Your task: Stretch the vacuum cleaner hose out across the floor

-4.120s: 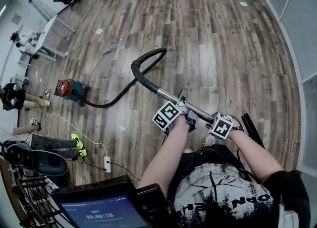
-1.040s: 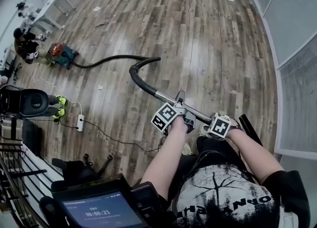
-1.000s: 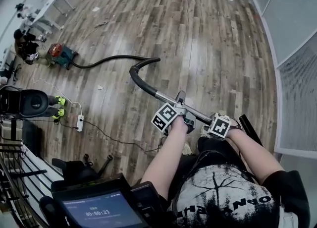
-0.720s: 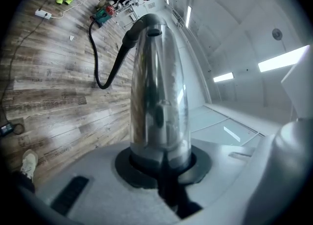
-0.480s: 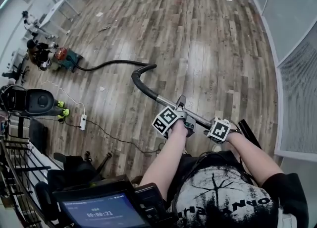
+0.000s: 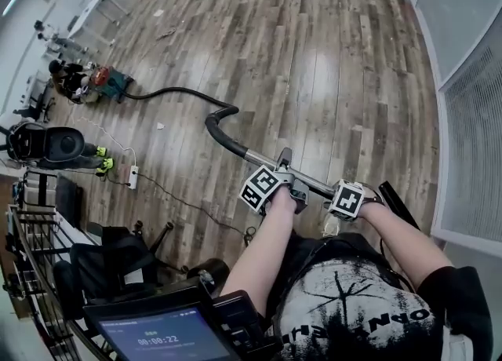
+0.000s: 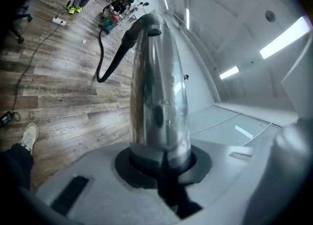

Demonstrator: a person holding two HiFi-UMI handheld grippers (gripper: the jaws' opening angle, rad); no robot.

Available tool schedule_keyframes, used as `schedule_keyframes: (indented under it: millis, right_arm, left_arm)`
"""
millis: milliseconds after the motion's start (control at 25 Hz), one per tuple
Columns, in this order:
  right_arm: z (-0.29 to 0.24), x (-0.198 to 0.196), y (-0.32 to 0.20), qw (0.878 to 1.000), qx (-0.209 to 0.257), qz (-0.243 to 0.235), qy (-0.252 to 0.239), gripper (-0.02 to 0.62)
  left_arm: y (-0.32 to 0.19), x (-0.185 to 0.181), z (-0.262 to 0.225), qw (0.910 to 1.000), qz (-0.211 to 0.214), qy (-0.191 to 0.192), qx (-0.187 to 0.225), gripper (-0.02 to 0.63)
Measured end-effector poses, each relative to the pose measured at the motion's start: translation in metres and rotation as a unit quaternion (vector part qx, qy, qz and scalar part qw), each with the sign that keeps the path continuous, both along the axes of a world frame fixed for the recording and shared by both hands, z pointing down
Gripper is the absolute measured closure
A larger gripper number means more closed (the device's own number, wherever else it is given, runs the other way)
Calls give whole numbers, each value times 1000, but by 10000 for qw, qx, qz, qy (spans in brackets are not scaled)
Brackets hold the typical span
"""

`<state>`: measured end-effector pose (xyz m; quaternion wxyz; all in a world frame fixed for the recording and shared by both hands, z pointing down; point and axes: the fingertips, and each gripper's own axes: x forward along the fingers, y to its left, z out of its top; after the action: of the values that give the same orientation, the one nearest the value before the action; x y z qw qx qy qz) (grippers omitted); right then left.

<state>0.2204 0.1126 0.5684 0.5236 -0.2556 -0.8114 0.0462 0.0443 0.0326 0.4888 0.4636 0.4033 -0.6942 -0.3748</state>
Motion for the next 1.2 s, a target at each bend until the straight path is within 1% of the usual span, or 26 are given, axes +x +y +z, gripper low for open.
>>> schedule_keyframes:
  millis: [120,320,480,640,760,920,1040,1200]
  right_arm:
    - [-2,11,3,9999,-121,-2,36,512]
    - [-9,18,-2,9999,115,-28,-5,512]
    - [-9,28,9,9997,199,119,14,511]
    - [8,38,16,9981,471,315,252,511]
    - [21,47,15,9931,998,487,384,514]
    - [24,60,33,9869,1347,728,502,515]
    - [22,71,44,9826,1512,890,609,518]
    - [20,79,59,9822,1469,975,651,525]
  left_arm:
    - [1,11,3,9999,32,69,-114,555]
    - [5,23,10,9997,100,137,-176,554]
    - [12,35,11,9995,242,156,-98,554]
    - [20,37,9,9992,346,184,49,555]
    - [26,44,17,9989,430,196,65,555]
    - [41,58,20,9978,622,223,72,555]
    - [51,69,18,9968,739,281,110,555]
    - [64,78,17,9962,792,326,168,554]
